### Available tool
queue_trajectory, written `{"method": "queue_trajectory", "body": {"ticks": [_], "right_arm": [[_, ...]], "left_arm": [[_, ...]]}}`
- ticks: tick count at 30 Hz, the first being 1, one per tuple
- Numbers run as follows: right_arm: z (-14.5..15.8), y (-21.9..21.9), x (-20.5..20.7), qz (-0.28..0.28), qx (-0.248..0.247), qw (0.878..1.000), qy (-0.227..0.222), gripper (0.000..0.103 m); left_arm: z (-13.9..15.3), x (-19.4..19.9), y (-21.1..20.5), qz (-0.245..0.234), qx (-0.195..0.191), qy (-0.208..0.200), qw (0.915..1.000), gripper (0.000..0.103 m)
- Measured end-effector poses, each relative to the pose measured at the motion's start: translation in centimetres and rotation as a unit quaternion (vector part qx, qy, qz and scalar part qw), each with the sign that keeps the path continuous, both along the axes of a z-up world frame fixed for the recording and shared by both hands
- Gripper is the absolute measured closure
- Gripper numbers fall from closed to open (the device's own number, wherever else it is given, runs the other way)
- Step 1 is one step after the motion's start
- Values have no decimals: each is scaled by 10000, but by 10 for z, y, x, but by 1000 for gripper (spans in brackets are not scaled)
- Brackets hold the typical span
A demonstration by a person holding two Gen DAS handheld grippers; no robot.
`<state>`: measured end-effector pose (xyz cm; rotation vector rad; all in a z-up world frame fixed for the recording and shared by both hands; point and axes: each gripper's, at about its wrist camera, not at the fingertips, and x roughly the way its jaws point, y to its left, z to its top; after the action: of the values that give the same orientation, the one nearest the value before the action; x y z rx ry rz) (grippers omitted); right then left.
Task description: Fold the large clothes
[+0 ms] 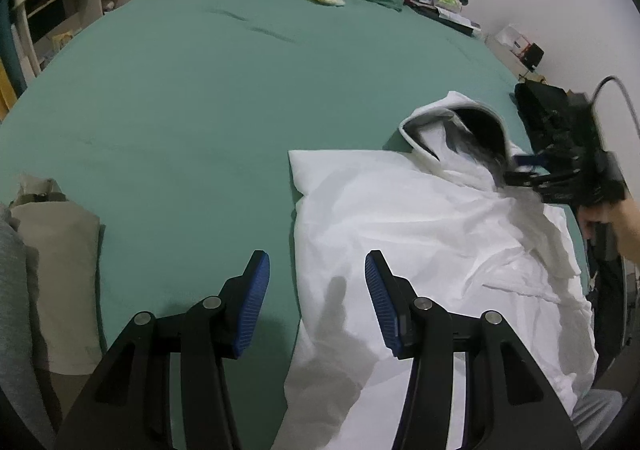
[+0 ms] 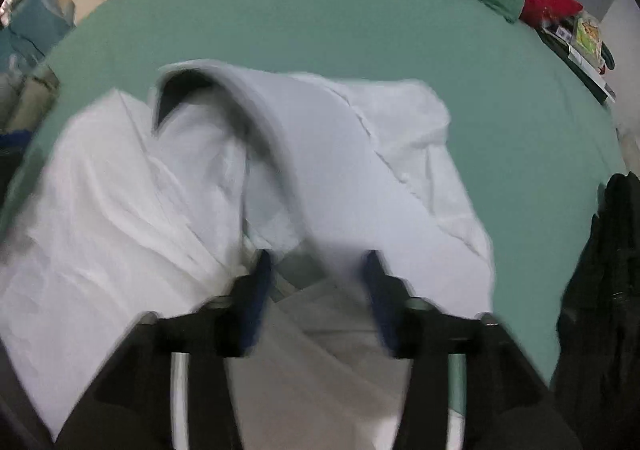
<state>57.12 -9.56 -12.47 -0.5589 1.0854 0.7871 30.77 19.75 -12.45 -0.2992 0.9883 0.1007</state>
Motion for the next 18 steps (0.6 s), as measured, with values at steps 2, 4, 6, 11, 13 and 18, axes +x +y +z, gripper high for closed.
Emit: {"method": "queue_trajectory", "body": {"ticks": [2,4,6,11,13,18], "right_arm": [[28,-7,4,101,402,9991,75,17],[53,-11,15,119,793,9965,234,15],[70,-12,25,97,1020,9946,180,15],[78,-2,82,-732,1259,9893,-98,5],[58,10,103,-806,1229,9889,213,1],[4,44,108,-127,566,9958,713,1]], "left_arm": [[3,0,5,102,0,-31,9999,50],[7,0,14,240,-41,-93,9997,50],[9,1,22,335,-116,-124,9993,50],[1,6,35,471,-140,-39,9988,50],[-6,11,36,458,-99,62,9989,50],[-15,17,36,387,-32,160,9991,50]]}}
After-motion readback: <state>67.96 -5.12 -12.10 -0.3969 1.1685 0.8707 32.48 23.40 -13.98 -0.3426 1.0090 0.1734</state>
